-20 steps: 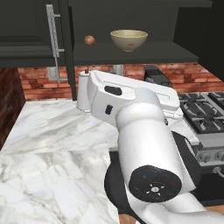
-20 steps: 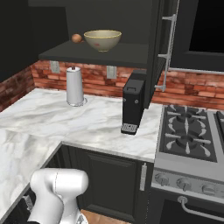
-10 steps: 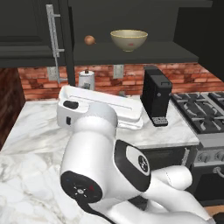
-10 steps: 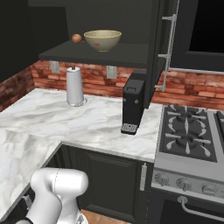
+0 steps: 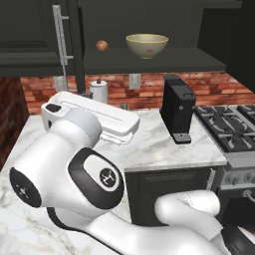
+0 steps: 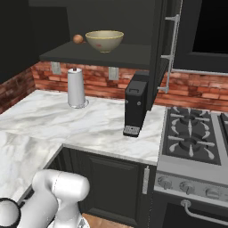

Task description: Pick the mug and place it in the sink. Pick the bowl and place it in the open cabinet and then close the cabinet.

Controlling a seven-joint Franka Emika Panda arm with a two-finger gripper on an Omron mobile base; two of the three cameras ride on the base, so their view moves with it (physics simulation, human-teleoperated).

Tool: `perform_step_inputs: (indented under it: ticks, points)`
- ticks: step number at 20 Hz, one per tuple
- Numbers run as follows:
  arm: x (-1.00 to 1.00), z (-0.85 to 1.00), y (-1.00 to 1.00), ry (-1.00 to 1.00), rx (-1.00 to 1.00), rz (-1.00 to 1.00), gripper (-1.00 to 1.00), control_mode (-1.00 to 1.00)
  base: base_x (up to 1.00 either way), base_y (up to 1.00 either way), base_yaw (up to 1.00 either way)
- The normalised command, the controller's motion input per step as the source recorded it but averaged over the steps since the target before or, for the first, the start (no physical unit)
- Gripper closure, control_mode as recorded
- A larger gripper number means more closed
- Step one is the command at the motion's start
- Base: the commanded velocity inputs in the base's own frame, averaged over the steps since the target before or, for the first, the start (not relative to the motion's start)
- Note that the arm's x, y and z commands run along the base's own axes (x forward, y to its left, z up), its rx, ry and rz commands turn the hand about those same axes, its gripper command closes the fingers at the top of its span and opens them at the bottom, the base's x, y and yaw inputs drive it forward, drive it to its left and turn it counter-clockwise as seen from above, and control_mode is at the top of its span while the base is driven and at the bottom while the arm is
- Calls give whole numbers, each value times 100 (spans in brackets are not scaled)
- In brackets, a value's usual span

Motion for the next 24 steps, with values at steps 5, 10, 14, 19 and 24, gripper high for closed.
perform_step_inputs:
  ticks: [5,10,14,19,24]
  points:
    - [20,0,50,0,-1,-25,-100,-100,0,0,0]
    - [44,0,16,2,0,-20,-100,-100,0,0,0]
    - [85,0,-10,10,0,-2,-100,-100,0,0,0]
    - [48,-6,1,12,0,-13,-100,-100,0,0,0]
    - [27,-5,0,7,0,-13,-100,-100,0,0,0]
